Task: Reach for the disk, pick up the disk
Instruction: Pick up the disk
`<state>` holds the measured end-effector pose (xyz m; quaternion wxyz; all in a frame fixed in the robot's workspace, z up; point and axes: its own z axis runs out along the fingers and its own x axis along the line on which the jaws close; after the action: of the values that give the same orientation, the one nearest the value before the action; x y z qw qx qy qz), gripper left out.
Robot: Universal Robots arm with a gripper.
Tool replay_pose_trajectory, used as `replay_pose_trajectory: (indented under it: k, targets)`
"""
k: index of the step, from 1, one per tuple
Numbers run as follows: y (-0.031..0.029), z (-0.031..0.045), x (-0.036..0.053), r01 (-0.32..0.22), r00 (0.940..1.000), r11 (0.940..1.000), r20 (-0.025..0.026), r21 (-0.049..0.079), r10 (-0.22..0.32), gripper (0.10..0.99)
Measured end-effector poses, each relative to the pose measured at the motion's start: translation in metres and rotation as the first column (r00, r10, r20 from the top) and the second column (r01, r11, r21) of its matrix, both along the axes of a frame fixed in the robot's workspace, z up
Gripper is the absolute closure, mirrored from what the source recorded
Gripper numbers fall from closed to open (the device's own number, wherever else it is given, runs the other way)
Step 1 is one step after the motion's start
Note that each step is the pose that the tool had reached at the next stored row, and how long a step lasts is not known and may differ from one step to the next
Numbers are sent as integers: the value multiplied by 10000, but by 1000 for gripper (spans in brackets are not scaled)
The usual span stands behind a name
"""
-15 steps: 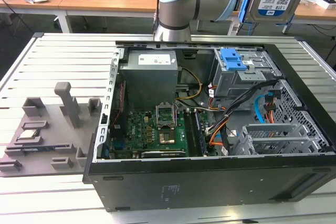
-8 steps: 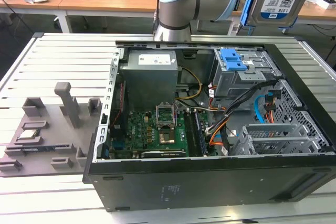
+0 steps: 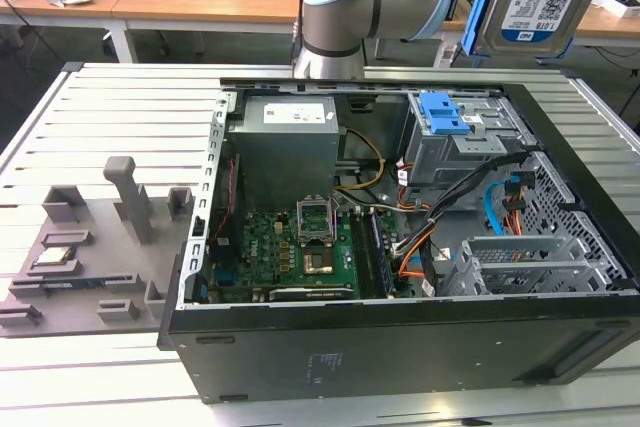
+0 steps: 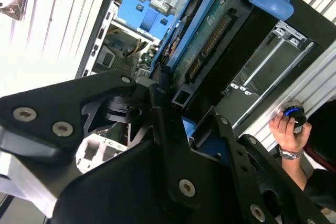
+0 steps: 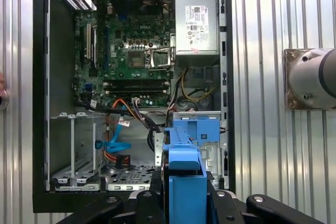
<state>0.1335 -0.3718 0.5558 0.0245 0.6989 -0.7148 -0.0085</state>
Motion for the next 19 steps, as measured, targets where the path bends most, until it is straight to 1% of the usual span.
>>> replay_pose_trajectory:
  k: [8,10,14,17,19]
  targets:
    - [-165,-3,6,0,10000,10000,1,-1,0,722]
    - [-233,-5,7,0,10000,10000,0,0,0,722]
    - [-312,-6,8,-1,10000,10000,0,-1,1,722]
    - [-412,-8,9,-1,10000,10000,0,0,1,722]
    - [-463,-8,9,0,10000,10000,0,0,0,722]
